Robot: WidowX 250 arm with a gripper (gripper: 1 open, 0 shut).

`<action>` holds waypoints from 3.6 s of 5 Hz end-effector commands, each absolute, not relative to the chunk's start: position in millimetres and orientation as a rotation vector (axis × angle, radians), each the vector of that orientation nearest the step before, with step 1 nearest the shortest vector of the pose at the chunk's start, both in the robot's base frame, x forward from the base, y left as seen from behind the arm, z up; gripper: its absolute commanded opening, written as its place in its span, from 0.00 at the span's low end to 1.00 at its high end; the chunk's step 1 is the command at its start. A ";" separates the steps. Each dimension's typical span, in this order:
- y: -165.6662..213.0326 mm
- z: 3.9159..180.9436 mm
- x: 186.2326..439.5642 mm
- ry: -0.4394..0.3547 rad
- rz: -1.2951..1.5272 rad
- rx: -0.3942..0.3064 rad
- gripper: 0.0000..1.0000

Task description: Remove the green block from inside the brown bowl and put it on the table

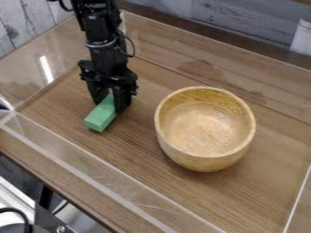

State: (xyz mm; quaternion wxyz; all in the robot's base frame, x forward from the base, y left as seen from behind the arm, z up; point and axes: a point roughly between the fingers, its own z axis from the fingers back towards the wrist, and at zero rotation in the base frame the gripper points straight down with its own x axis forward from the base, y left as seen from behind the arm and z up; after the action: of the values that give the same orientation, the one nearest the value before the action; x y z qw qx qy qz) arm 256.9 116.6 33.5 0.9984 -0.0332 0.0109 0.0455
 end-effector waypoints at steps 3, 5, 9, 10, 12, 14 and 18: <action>125.3 39.6 259.4 0.001 0.124 -0.054 0.00; 126.0 37.9 258.3 0.011 0.139 -0.061 0.00; 126.4 34.2 256.8 0.029 0.170 -0.076 0.00; 126.2 33.6 256.4 0.033 0.176 -0.080 0.00; 125.4 36.3 255.7 0.040 0.186 -0.083 1.00; 118.5 75.8 260.5 -0.022 0.184 -0.093 1.00; 74.2 138.8 270.5 -0.096 0.065 -0.086 1.00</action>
State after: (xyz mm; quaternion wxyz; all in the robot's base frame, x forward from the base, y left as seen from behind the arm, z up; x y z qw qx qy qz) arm 268.6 73.1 122.3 0.9975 -0.0546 -0.0192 0.0394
